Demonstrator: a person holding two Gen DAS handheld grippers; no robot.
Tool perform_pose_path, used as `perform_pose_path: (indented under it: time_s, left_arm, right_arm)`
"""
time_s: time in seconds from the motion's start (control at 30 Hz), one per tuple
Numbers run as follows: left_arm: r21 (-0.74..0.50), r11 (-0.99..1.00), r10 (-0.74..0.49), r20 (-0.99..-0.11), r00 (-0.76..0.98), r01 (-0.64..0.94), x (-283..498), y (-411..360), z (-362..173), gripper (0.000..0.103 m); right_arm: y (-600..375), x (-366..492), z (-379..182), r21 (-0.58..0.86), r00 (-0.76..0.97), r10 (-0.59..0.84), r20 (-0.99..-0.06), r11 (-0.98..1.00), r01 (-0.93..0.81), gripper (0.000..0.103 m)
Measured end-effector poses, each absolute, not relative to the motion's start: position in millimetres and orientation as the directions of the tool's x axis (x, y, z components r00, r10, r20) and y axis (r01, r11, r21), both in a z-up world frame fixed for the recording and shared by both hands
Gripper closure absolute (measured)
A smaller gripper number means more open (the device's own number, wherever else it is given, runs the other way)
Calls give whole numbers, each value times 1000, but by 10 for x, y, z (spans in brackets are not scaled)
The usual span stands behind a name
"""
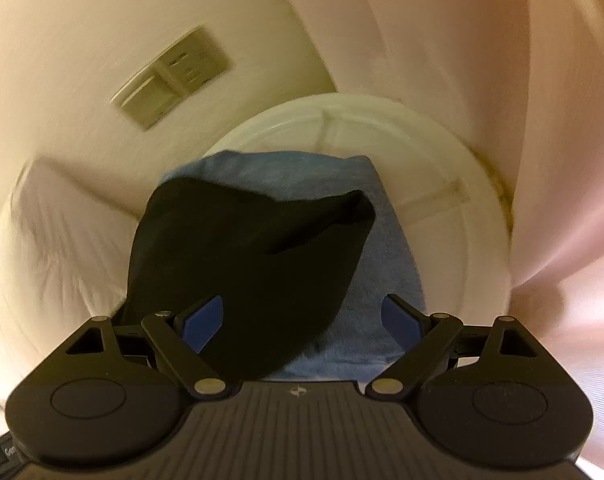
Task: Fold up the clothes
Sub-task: 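Grasp the black garment on the bucket with both grippers and lift it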
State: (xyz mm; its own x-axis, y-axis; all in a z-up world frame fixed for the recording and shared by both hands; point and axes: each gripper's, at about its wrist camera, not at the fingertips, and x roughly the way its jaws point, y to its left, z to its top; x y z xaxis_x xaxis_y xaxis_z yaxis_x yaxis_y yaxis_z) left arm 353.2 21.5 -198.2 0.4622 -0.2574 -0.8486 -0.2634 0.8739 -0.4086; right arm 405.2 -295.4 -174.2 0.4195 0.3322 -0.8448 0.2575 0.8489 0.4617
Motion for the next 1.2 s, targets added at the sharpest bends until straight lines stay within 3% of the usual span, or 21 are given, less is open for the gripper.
perform_pose_path:
  time_s: [0.17,0.2,0.23,0.27,0.3,0.37,0.43,0.47,0.5,0.53,0.57,0.6,0.63,0.67,0.7,0.77,0.87,1.03,1.2]
  left_arm:
    - [-505,778,-321,-831,454,-373,3690,300,-2153,6]
    - [-519,764,-328,-824,462,-382,3698,314,-2161,15]
    - [-538,747,-336,-812,477,-390,3695,335,-2157,21]
    - [-557,730,-344,-800,492,-396,3692,356,-2153,33]
    - [-576,712,-351,-788,506,-403,3688,377,-2149,49]
    - [-620,663,-364,-756,544,-419,3650,467,-2123,70]
    - [-656,608,-372,-733,570,-448,3610,578,-2116,71]
    - [-650,588,-362,-744,562,-482,3611,619,-2134,65]
    - [-643,564,-358,-755,549,-518,3613,654,-2170,47]
    - [-646,533,-365,-758,541,-546,3613,673,-2229,45]
    - [-656,497,-377,-753,539,-568,3608,684,-2293,48]
    - [-665,468,-386,-746,542,-582,3602,687,-2335,58]
    - [-672,456,-389,-741,548,-584,3597,679,-2338,65]
    - [-683,456,-394,-730,558,-571,3592,675,-2314,81]
    - [-700,458,-405,-713,572,-547,3585,677,-2282,97]
    - [-702,464,-397,-710,582,-540,3558,710,-2207,98]
    - [-707,454,-363,-703,611,-543,3458,806,-2098,101]
    - [-743,452,-310,-650,694,-493,3311,951,-1783,101]
    - [-792,435,-233,-558,797,-428,3025,1093,-1336,101]
  right_arm:
    - [-3042,4178,-1988,568,436,413,-800,756,326,16]
    - [-3021,4191,-1994,577,440,423,-792,753,315,19]
    - [-2985,4211,-1975,582,439,435,-786,760,288,32]
    - [-2946,4232,-1952,585,438,447,-780,768,259,40]
    - [-2903,4252,-1932,570,428,442,-788,787,238,41]
    - [-2857,4286,-1906,561,435,435,-789,798,219,53]
    - [-2858,4315,-1879,568,443,434,-784,789,232,53]
    - [-2868,4330,-1887,571,440,438,-784,786,236,53]
    - [-2879,4345,-1899,574,436,441,-784,783,240,51]
    - [-2877,4358,-1899,576,434,444,-784,781,242,47]
    - [-2873,4371,-1897,578,433,446,-783,778,245,46]
    - [-2869,4383,-1895,580,432,448,-783,776,247,47]
    - [-2866,4396,-1893,582,431,450,-782,774,250,57]
    - [-2834,4395,-1838,572,436,445,-782,790,220,73]
    - [-2799,4393,-1775,559,443,439,-782,808,186,77]
    - [-2713,4403,-1600,536,457,433,-777,836,118,87]
    - [-2612,4431,-1240,573,507,488,-711,820,14,89]
    - [-2299,4499,-469,656,534,662,-525,715,-241,91]
    - [-1870,4450,194,647,475,790,-388,600,-470,91]
